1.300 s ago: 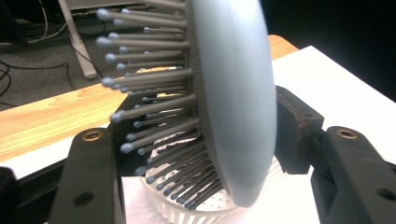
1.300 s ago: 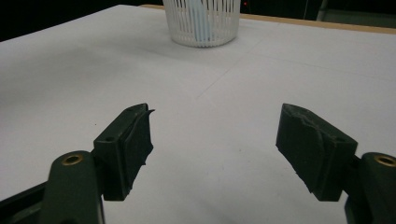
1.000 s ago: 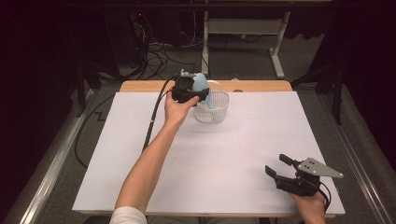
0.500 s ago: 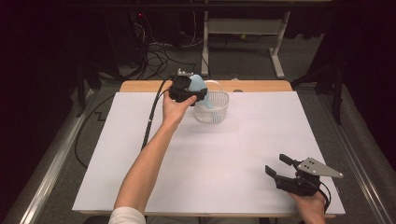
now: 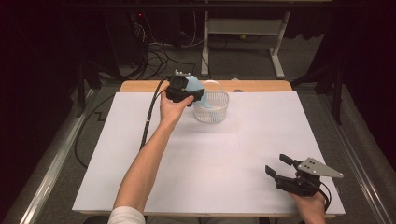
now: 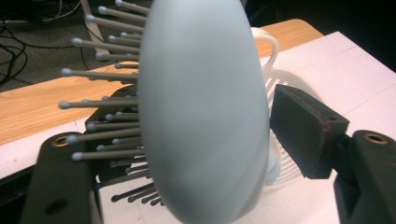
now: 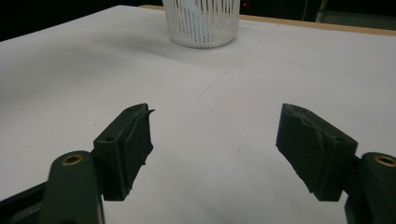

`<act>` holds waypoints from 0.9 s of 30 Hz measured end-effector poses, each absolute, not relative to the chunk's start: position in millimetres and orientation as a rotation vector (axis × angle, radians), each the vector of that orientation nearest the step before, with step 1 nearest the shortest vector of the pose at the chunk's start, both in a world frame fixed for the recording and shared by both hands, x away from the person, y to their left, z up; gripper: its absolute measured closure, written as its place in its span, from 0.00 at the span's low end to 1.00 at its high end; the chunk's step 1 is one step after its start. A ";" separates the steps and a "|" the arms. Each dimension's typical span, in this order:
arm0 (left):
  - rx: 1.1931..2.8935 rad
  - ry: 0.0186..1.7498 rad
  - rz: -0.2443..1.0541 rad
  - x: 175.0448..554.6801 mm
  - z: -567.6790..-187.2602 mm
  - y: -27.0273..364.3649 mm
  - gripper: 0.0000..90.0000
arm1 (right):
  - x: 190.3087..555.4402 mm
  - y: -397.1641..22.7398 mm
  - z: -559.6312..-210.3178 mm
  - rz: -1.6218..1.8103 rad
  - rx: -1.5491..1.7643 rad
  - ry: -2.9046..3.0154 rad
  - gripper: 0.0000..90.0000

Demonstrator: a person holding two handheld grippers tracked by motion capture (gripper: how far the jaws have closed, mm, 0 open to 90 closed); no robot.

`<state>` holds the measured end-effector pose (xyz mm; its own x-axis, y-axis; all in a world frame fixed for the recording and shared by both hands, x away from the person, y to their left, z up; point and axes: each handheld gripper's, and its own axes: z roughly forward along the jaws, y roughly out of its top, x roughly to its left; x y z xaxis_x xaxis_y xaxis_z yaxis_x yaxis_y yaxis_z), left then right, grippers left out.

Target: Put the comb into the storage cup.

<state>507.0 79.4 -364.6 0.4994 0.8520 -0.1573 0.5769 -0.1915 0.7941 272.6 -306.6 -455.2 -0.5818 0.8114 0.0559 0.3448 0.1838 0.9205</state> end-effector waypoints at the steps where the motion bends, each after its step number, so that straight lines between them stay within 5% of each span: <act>1: 1.889 1.187 0.404 507.3 -364.8 80.1 0.30 | 272.5 -306.7 -455.1 1.383 1.082 2.016 0.30; 27: 1.855 1.215 0.394 501.1 -369.8 97.0 0.28 | 272.7 -306.3 -455.0 1.381 1.081 2.013 0.30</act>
